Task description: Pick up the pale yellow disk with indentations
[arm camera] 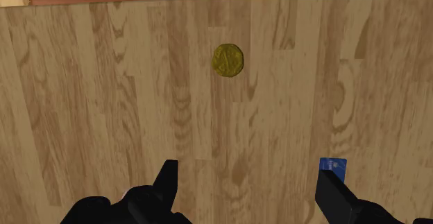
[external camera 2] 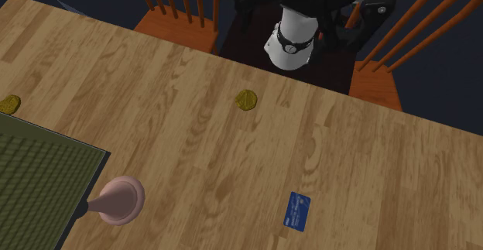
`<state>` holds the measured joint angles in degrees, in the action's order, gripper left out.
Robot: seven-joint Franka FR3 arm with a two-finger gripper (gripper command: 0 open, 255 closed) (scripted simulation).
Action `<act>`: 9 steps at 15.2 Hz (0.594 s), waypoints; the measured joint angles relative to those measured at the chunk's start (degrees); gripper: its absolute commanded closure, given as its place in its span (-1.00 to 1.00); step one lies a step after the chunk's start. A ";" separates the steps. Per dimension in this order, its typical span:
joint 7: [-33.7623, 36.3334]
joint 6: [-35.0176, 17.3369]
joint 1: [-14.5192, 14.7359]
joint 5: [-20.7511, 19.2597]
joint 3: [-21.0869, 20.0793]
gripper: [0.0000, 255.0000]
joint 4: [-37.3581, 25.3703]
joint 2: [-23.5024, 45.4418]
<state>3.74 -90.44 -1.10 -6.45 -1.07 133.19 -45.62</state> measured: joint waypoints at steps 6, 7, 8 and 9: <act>-1.43 -5.54 -0.30 -0.26 2.42 -1.00 8.25 -1.96; -1.66 -7.22 -0.36 -0.29 2.94 -1.00 10.49 -2.27; -1.93 -8.68 -0.43 -0.33 3.45 -1.00 12.24 -2.36; -2.50 -10.07 -0.64 -0.57 4.24 -1.00 13.91 -2.44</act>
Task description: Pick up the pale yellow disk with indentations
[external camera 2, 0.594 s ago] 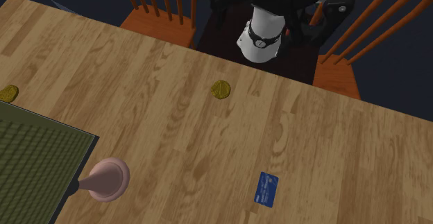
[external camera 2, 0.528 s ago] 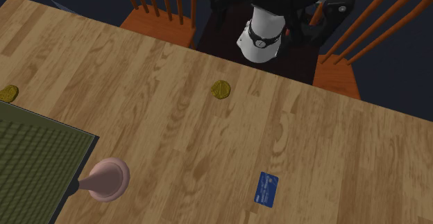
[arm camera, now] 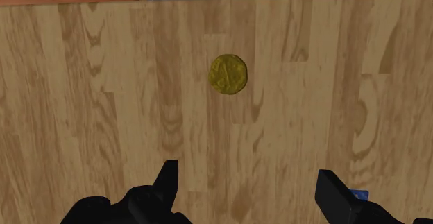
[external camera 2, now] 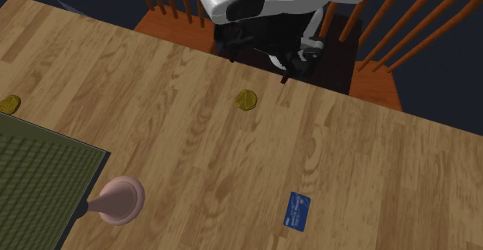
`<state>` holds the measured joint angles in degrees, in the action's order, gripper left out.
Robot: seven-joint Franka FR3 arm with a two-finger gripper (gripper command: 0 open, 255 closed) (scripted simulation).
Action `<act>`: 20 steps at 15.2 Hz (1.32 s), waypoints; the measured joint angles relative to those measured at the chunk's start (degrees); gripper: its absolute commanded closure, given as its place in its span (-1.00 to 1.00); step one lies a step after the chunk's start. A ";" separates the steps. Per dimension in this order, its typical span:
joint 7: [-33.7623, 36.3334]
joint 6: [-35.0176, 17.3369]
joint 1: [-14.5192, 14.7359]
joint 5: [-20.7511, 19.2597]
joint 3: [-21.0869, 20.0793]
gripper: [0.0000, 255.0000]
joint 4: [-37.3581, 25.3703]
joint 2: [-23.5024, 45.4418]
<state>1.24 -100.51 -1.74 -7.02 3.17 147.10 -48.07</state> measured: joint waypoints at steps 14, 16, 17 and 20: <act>-5.61 -26.14 -2.55 -2.67 9.22 -1.00 21.11 8.41; -6.98 -30.80 -3.13 -3.32 10.97 -1.00 22.87 11.79; -7.09 -32.10 -3.20 -3.43 11.21 -1.00 23.77 12.28; -7.37 -36.64 -3.16 -3.73 11.94 -1.00 25.08 15.58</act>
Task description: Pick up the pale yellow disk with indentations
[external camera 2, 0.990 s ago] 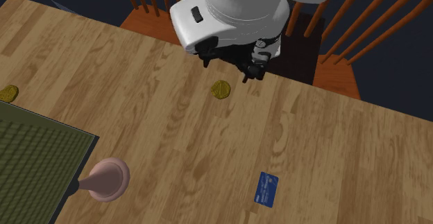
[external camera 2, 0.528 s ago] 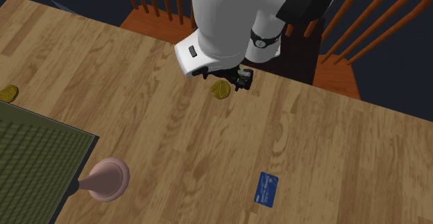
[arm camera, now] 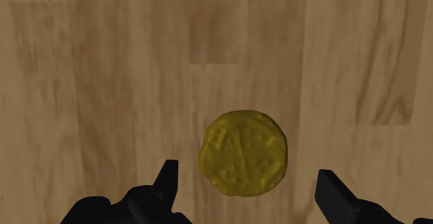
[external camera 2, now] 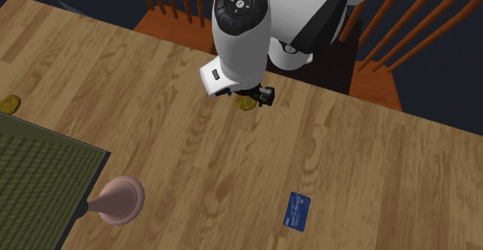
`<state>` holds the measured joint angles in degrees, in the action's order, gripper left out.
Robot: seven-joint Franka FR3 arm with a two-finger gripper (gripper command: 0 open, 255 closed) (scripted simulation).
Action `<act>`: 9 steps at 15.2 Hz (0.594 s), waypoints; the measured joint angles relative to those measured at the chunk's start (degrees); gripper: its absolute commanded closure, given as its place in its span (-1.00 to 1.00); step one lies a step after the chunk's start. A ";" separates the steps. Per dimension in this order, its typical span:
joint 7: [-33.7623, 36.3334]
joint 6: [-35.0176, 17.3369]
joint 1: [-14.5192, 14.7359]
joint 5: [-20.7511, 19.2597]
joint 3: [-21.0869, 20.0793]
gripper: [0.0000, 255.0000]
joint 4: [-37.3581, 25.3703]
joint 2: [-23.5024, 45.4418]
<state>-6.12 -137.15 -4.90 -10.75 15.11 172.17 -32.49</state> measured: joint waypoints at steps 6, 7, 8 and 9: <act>-0.14 -5.82 0.25 -0.22 0.69 1.00 1.16 4.63; -0.13 -5.93 0.26 -0.22 0.70 1.00 1.18 4.70; -0.13 -5.99 0.27 -0.22 0.70 1.00 1.19 4.75; -0.12 -6.02 0.27 -0.21 0.70 1.00 1.19 4.77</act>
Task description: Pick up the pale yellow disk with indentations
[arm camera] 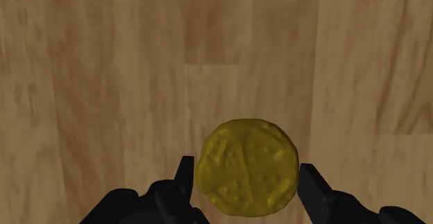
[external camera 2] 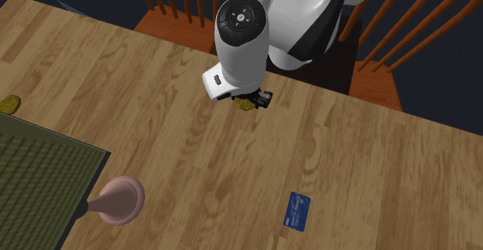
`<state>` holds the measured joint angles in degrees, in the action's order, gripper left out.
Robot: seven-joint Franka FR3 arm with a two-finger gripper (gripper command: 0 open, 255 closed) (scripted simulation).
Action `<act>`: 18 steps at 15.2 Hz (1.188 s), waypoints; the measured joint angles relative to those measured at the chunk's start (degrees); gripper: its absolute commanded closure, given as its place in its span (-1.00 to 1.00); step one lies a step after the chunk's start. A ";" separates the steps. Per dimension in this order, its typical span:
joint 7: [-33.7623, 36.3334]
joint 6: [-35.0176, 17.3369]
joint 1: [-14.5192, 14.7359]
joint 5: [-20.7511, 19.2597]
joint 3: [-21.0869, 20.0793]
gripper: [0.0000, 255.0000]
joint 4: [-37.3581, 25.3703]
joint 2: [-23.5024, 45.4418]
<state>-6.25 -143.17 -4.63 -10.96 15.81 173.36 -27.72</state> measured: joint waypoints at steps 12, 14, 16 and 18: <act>0.16 6.40 -0.26 0.25 -0.78 1.00 -1.20 -5.27; 0.15 9.24 -0.29 0.46 -1.07 1.00 -2.09 -7.24; 0.17 11.38 -0.33 0.61 -1.32 1.00 -2.73 -8.73; 0.23 13.93 -0.35 0.82 -1.66 1.00 -3.43 -10.59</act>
<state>-6.02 -129.24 -4.98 -10.14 14.15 169.93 -38.30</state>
